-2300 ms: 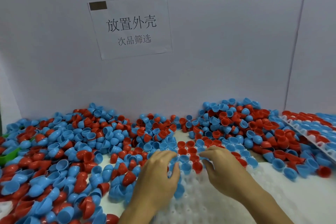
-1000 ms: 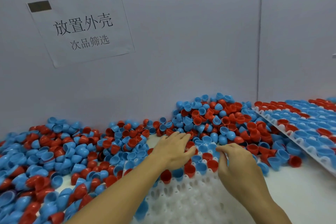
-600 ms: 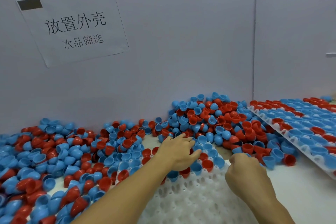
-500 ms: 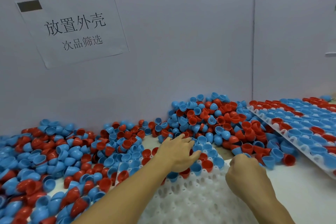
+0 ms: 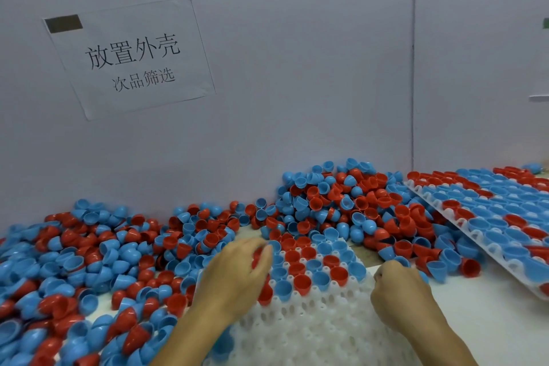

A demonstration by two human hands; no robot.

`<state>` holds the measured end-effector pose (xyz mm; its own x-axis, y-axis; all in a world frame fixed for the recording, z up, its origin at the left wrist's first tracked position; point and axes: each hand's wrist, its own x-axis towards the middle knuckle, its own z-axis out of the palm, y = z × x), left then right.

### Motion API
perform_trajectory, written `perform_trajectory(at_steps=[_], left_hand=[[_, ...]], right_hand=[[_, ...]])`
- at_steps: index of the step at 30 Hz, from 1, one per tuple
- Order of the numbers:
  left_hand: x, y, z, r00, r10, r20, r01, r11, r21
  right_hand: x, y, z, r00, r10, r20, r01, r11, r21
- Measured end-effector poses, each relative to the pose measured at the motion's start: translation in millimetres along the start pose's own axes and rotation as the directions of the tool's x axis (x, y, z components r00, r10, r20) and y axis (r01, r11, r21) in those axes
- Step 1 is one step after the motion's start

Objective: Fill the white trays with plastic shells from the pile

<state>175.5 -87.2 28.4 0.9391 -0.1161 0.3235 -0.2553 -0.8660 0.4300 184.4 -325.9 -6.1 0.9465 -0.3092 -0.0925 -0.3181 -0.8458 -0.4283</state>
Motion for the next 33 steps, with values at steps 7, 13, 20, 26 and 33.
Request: perform_trajectory(at_steps=[7, 13, 20, 26, 33], left_hand=[[-73, -49, -33, 0.893, -0.389, -0.225, 0.345, 0.914, -0.211], [-89, -43, -32, 0.893, -0.435, -0.117, 0.399, 0.884, -0.244], [-100, -46, -31, 0.920, -0.374, -0.116, 0.322, 0.890, -0.323], [-112, -44, -37, 0.927, -0.344, -0.151, 0.276, 0.896, -0.348], [-116, -46, -28, 0.888, -0.404, -0.220, 0.305, 0.875, -0.375]], right_hand=[[-2, 1, -3, 0.999, -0.030, 0.025, 0.031, 0.999, -0.032], [-10, 4, -14, 0.995, -0.090, 0.048, 0.091, 0.996, -0.013], [-22, 13, -18, 0.988, -0.140, 0.067, 0.138, 0.990, 0.030], [-35, 17, -19, 0.979, -0.194, 0.064, 0.191, 0.981, 0.044], [-38, 16, -28, 0.972, -0.236, 0.000, 0.236, 0.971, -0.037]])
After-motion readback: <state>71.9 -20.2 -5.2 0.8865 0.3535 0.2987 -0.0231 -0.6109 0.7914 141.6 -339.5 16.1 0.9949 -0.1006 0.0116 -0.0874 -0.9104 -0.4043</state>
